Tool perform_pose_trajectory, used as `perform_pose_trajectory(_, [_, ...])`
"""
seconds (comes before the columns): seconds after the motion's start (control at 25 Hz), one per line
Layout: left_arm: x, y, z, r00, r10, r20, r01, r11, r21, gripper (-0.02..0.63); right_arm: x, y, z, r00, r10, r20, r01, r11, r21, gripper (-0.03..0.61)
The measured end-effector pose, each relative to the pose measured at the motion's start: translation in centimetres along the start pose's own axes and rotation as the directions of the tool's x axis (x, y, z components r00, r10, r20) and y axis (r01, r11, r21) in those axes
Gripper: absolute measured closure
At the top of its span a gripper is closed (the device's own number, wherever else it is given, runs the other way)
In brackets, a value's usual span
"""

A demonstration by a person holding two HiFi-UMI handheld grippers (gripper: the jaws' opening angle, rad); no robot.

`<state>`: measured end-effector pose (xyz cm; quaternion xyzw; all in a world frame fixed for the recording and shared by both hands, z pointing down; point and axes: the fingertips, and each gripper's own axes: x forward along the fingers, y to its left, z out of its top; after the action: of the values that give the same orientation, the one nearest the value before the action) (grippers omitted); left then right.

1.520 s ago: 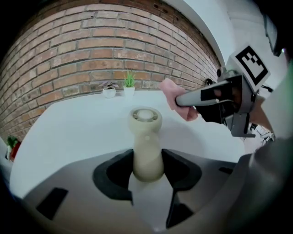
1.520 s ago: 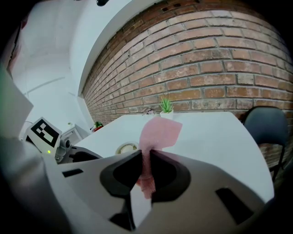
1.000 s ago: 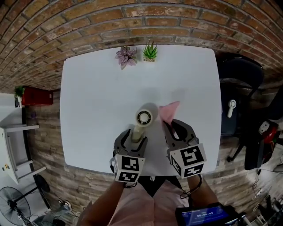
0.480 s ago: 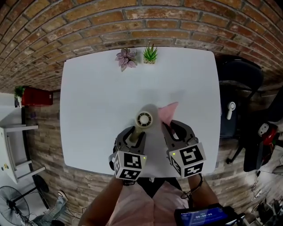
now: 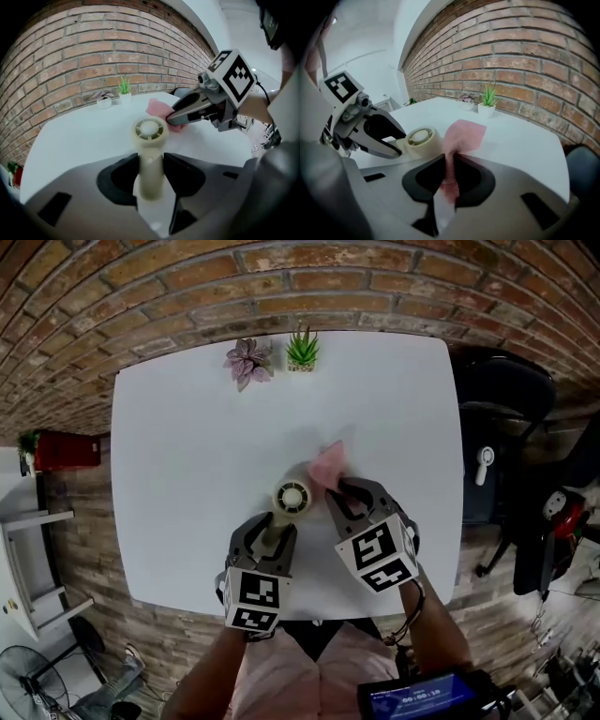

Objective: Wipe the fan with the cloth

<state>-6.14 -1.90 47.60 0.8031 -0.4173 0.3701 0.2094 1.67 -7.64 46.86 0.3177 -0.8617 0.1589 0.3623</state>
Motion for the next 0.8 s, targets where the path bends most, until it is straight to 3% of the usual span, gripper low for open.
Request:
perform_pose_trajectory(0.24, [0.0, 0.1, 0.1, 0.999, -0.034, 0.012, 0.034, 0.999, -0.021, 0.436, 1.8, 0.3, 0.1, 0.998, 0.026, -0.048, -0.038, 0.967, -0.253, 0.528])
perform_pose_trajectory(0.8, [0.6, 0.0, 0.3, 0.999, -0.037, -0.027, 0.038, 0.999, 0.034, 0.436, 1.7, 1.5, -0.1, 0.998, 0.016, -0.068, -0.049, 0.852, -0.522, 0.534])
